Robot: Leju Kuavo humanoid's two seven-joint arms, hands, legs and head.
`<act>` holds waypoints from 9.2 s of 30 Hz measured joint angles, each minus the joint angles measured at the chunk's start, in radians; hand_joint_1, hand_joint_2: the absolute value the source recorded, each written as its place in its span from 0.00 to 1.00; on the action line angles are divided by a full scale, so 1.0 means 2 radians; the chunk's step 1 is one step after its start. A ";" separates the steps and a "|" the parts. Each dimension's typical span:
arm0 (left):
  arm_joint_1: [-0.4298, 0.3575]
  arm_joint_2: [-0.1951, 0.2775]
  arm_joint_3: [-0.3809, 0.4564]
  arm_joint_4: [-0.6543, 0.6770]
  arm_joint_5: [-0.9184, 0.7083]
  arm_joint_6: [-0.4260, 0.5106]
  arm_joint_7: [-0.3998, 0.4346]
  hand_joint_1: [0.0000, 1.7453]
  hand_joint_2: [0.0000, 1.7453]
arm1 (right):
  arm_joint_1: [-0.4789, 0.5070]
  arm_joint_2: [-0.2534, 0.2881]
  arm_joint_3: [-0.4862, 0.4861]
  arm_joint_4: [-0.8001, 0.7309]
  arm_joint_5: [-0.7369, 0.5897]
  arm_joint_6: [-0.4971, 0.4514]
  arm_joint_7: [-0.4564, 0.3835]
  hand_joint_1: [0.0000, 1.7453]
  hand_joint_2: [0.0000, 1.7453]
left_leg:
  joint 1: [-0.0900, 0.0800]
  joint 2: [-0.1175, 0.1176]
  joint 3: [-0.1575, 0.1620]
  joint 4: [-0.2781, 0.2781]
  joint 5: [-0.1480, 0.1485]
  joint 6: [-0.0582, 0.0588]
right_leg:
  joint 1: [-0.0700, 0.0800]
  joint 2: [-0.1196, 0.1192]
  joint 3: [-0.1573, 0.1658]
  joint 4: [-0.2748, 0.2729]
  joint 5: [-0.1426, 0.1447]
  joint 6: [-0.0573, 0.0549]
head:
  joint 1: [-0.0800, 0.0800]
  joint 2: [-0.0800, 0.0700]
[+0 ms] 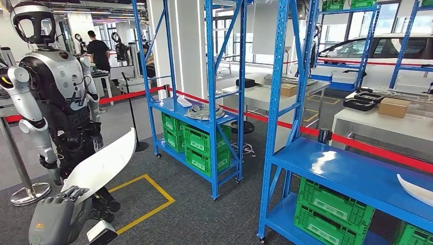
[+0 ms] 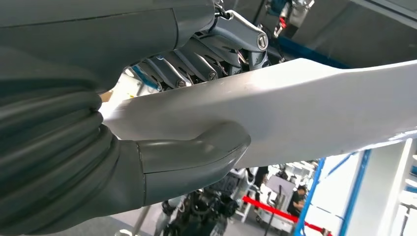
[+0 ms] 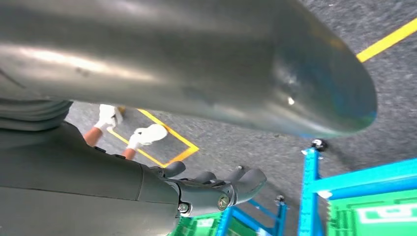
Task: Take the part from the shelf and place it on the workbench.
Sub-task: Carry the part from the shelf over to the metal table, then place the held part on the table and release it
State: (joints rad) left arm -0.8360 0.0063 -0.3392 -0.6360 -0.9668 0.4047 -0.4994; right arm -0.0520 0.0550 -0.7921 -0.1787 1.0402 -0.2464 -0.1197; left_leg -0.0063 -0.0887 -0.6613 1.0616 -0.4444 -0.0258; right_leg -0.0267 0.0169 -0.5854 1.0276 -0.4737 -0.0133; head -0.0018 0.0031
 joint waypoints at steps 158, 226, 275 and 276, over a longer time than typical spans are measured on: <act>-0.013 -0.014 0.009 0.020 0.012 -0.037 -0.012 1.00 1.00 | -0.003 -0.006 -0.028 0.000 0.030 -0.001 0.005 0.00 0.00 | 0.001 0.004 0.022 -0.023 0.008 0.021 | 0.004 0.004 -0.009 0.003 0.003 0.010 | 0.001 0.000; -0.018 -0.021 0.008 0.015 0.002 -0.047 0.009 1.00 1.00 | 0.000 0.000 -0.034 0.000 0.037 0.007 0.002 0.00 0.00 | 0.005 0.042 -0.030 0.074 -0.023 0.013 | 0.002 -0.010 -0.007 0.021 -0.015 0.004 | -0.003 0.000; -0.017 -0.010 0.009 0.021 -0.015 -0.044 0.025 1.00 1.00 | 0.000 -0.004 -0.038 0.000 0.050 0.015 -0.001 0.00 0.00 | -0.005 0.034 0.042 -0.015 -0.020 0.023 | 0.007 -0.010 -0.028 0.007 0.021 0.014 | 0.002 0.000; -0.017 -0.010 0.009 0.021 -0.016 -0.044 0.025 1.00 1.00 | 0.000 -0.004 -0.038 0.000 0.049 0.015 -0.001 0.00 0.00 | -0.005 0.034 0.042 -0.016 -0.021 0.020 | 0.008 -0.010 -0.026 0.005 0.018 0.012 | 0.002 0.000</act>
State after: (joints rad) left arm -0.8698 -0.0136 -0.3212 -0.5941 -0.9978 0.3160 -0.4499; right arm -0.0517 0.0473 -0.8680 -0.1789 1.1383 -0.2172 -0.1210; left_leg -0.0173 -0.0210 -0.5765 1.0305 -0.4864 0.0151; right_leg -0.0101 -0.0031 -0.6379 1.0378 -0.4369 0.0103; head 0.0023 0.0030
